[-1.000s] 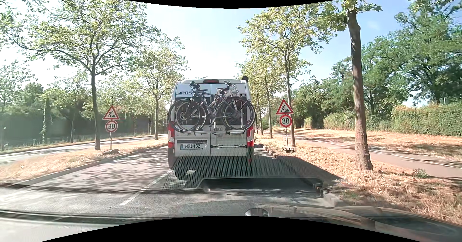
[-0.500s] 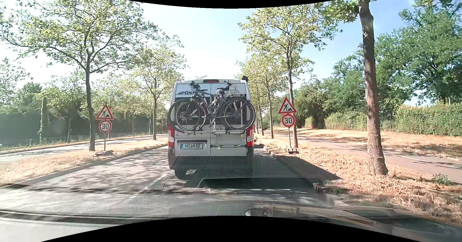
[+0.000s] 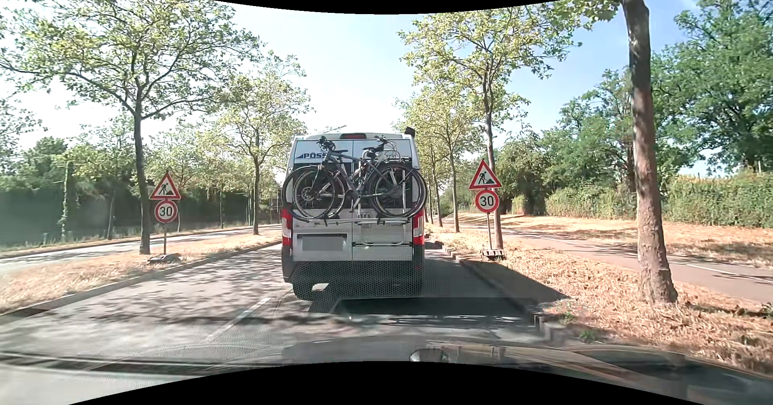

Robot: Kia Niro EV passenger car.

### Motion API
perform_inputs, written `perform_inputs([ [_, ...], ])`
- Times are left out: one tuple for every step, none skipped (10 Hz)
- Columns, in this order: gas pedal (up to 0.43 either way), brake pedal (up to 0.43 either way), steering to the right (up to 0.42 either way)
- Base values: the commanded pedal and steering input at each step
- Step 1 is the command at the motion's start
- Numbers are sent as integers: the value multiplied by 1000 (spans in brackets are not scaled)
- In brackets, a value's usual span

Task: Follow the waypoints while adhering to traffic rules and regulations

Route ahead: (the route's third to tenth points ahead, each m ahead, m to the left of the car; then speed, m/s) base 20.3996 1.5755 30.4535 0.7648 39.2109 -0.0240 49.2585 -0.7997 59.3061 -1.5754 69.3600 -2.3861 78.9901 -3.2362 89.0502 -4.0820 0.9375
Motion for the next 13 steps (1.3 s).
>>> perform_inputs([
  [0, 61, -4],
  [0, 55, -4],
  [0, 55, -3],
  [0, 49, -2],
  [0, 61, -2],
  [0, 61, -2],
  [0, 61, -2],
  [0, 61, -2],
  [0, 79, -3],
  [0, 85, -3],
  [0, 98, -4],
  [0, 110, -4],
  [0, 122, -4],
])
